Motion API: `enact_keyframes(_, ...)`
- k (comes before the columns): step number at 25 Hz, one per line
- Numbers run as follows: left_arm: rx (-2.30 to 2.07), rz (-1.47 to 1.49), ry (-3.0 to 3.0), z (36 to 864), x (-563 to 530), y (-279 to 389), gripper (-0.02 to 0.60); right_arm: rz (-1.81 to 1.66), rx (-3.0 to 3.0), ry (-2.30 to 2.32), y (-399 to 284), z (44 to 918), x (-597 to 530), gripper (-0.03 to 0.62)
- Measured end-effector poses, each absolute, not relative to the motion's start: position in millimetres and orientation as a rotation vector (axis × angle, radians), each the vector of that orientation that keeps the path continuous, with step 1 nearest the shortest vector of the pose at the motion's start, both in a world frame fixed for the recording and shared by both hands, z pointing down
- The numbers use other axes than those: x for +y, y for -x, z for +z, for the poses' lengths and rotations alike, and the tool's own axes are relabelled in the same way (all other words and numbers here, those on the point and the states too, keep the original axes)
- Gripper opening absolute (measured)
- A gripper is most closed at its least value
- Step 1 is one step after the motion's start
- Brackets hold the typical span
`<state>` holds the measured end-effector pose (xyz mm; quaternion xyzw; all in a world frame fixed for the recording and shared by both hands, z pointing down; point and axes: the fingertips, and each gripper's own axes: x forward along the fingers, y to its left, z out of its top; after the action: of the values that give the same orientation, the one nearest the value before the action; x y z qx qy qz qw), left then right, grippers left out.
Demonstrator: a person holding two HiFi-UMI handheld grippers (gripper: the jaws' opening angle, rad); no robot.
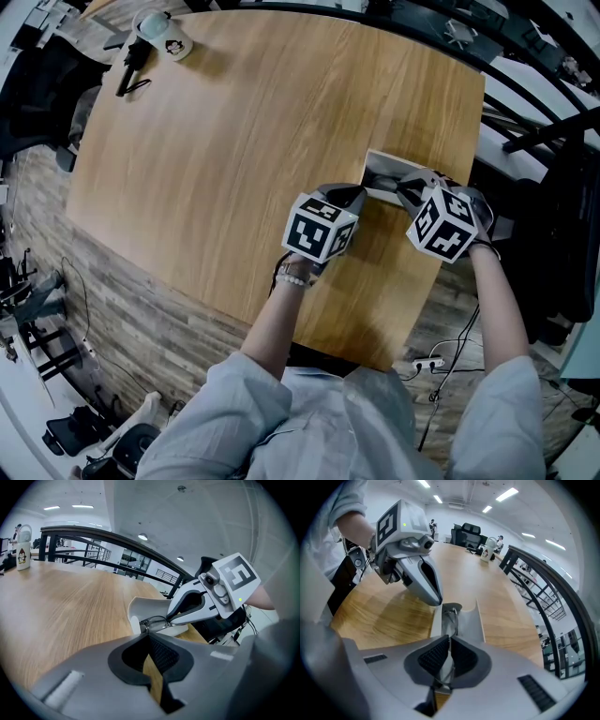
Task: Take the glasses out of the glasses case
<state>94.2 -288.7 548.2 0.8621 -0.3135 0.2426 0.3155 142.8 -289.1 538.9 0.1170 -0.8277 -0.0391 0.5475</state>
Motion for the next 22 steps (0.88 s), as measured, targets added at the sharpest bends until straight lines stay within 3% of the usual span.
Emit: enact_keyframes(22, -0.824, 0.550, -2.225, 546, -293, -88, 0.003, -0.160, -2.019, -0.428, -148, 485, -281, 0.014)
